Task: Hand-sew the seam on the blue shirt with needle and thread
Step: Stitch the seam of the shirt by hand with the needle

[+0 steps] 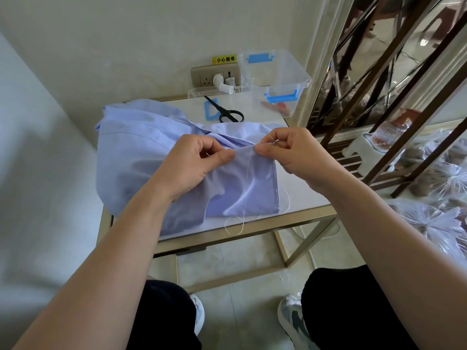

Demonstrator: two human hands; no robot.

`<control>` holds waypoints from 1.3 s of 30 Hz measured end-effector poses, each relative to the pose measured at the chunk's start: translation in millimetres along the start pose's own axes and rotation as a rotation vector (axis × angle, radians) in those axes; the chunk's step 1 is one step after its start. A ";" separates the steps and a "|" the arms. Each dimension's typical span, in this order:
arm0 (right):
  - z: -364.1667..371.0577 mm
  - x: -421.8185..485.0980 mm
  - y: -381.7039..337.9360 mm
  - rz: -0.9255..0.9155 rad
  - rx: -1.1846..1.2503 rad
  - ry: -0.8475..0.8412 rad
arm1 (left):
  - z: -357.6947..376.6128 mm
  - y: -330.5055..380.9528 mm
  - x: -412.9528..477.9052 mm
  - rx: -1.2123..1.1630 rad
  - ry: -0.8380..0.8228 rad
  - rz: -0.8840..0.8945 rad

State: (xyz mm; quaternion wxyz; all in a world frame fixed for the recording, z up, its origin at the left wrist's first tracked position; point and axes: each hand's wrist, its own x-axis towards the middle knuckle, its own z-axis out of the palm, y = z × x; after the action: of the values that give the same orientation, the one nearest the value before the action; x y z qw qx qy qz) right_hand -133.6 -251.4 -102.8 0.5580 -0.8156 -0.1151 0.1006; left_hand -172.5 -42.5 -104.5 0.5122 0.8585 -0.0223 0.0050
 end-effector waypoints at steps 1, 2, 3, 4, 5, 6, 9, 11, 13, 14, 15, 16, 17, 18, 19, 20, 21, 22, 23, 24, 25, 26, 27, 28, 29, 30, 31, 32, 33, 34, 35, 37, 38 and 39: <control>-0.5 -0.2 0.5 -0.005 -0.003 0.001 | 0.4 1.5 -0.5 0.024 0.009 0.020; -1.0 -0.2 0.8 -0.009 -0.005 0.004 | 0.7 2.9 -0.8 0.040 0.019 0.040; -1.5 -0.4 0.9 -0.012 -0.005 0.004 | 1.2 4.0 -1.0 0.050 0.027 0.059; -1.6 -0.6 1.2 -0.015 -0.003 0.005 | 1.6 4.5 -1.0 0.056 0.034 0.075; -1.9 -0.7 1.4 -0.017 0.000 0.004 | 1.9 4.0 -0.6 0.057 0.040 0.090; -2.1 -0.6 1.7 -0.020 0.003 0.004 | 2.2 2.6 0.1 0.053 0.043 0.101; -2.8 -0.4 2.9 -0.029 -0.005 0.006 | 3.1 -0.5 1.1 0.046 0.056 0.108; -2.9 -0.6 4.1 -0.031 -0.012 0.001 | 3.3 -0.9 1.5 0.033 0.059 0.114; -2.7 -1.1 4.5 -0.030 -0.013 -0.013 | 3.8 -1.5 2.1 0.044 0.047 0.125; -2.5 -1.3 4.6 -0.028 -0.009 -0.020 | 4.0 -1.4 2.4 0.078 0.046 0.133; -2.5 -1.5 4.5 -0.026 -0.004 -0.024 | 4.5 -1.1 2.6 0.113 0.048 0.138; -2.7 -1.6 4.7 -0.025 -0.003 -0.026 | 5.3 -0.7 2.9 0.135 0.049 0.137; -2.8 -1.7 4.6 -0.024 -0.002 -0.027 | 6.3 0.3 2.8 0.146 0.046 0.133; -3.1 -1.9 4.5 -0.025 -0.001 -0.026 | 7.6 1.4 2.4 0.153 0.044 0.129; -3.1 -1.9 4.4 -0.026 0.002 -0.026 | 8.8 2.2 2.1 0.155 0.044 0.123; -3.0 -1.9 4.4 -0.028 0.003 -0.026 | 10.1 2.5 2.0 0.157 0.044 0.118; -2.8 -1.9 4.3 -0.028 0.003 -0.027 | 11.5 2.3 2.2 0.159 0.041 0.116; -2.6 -2.0 4.1 -0.029 0.003 -0.030 | 12.5 2.0 2.5 0.163 0.036 0.119; -2.3 -2.2 3.8 -0.029 0.005 -0.033 | 13.7 1.9 2.7 0.163 0.032 0.125; -2.3 -2.2 3.6 -0.030 0.011 -0.035 | 14.9 1.7 3.0 0.159 0.035 0.126; -2.3 -2.2 3.5 -0.030 0.016 -0.037 | 16.0 1.5 3.4 0.147 0.044 0.121; -2.5 -1.9 3.7 -0.031 0.018 -0.037 | 17.1 1.6 3.7 0.128 0.055 0.113; -2.4 -1.9 3.7 -0.030 0.018 -0.037 | 17.7 1.7 4.0 0.103 0.061 0.105; -2.2 -1.7 3.8 -0.030 0.016 -0.037 | 18.4 2.2 4.0 0.073 0.058 0.101; -2.0 -1.8 3.9 -0.029 0.014 -0.039 | 18.8 2.5 4.1 0.039 0.048 0.099; -1.6 -1.8 4.2 -0.029 0.011 -0.042 | 19.2 2.7 3.8 0.011 0.039 0.103; -1.5 -2.0 4.1 -0.030 0.011 -0.047 | 19.2 2.8 3.6 -0.007 0.034 0.109; -1.2 -2.2 3.9 -0.031 0.013 -0.052 | 19.3 3.2 3.1 -0.022 0.037 0.114; -1.1 -2.5 3.7 -0.032 0.017 -0.057 | 19.3 3.6 2.7 -0.042 0.048 0.116; -1.0 -2.7 3.3 -0.033 0.020 -0.061 | 19.2 4.0 2.5 -0.064 0.061 0.115; -1.1 -2.8 3.1 -0.035 0.022 -0.064 | 19.1 4.4 2.5 -0.090 0.070 0.109; -1.6 -2.8 2.9 -0.038 0.022 -0.064 | 19.3 4.0 3.1 -0.133 0.071 0.087; -1.7 -2.7 2.9 -0.038 0.020 -0.063 | 19.3 3.6 3.2 -0.142 0.069 0.082; -1.8 -2.6 3.1 -0.039 0.018 -0.062 | 19.4 3.1 3.5 -0.146 0.068 0.080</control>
State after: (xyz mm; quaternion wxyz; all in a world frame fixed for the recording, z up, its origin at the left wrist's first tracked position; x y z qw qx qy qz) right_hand -135.3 -254.9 -104.9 0.5635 -0.8045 -0.1473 0.1161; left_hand -169.4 -61.2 -110.8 0.5732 0.8168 -0.0397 0.0529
